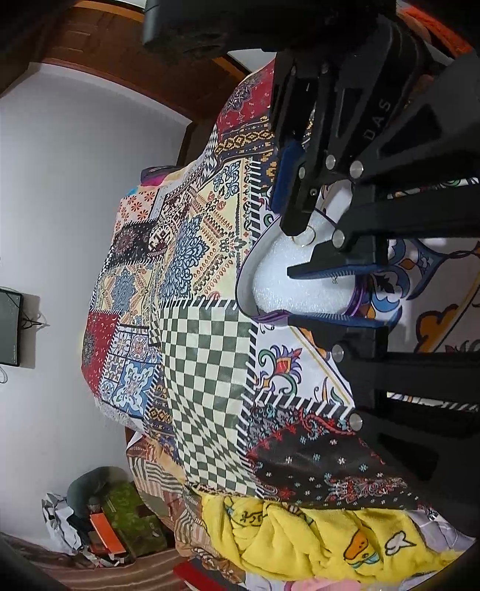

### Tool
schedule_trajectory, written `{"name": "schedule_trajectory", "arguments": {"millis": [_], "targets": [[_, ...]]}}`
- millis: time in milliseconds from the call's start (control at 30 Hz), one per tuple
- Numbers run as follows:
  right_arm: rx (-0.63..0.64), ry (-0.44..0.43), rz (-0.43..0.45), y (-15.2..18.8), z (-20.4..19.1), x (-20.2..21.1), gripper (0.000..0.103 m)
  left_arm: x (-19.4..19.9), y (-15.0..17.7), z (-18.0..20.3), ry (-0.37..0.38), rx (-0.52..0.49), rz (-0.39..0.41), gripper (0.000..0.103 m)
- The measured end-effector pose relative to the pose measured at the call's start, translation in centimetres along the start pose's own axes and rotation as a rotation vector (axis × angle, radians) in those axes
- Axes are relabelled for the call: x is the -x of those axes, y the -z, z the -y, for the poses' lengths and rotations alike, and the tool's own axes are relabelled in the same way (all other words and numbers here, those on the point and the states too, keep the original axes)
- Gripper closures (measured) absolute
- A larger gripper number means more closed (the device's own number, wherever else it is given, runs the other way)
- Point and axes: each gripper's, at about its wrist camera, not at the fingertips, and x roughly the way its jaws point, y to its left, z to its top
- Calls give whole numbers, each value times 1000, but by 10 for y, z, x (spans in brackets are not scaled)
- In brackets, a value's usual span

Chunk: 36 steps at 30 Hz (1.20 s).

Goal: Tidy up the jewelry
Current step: 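Open the left gripper to drop the ring into the tin, then move the left gripper back and grasp a silver earring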

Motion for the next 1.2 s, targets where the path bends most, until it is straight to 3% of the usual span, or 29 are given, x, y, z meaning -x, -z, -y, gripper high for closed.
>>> {"name": "schedule_trajectory", "arguments": {"millis": [600, 800, 1200], "targets": [[-37, 75, 92, 7, 3, 64, 79, 51, -3, 20, -17, -49, 57, 78], [-64, 103, 115, 19, 11, 89, 79, 66, 3, 33, -6, -73, 65, 71], [-130, 173, 118, 49, 40, 123, 79, 67, 26, 59, 32, -121, 4, 70]]}}
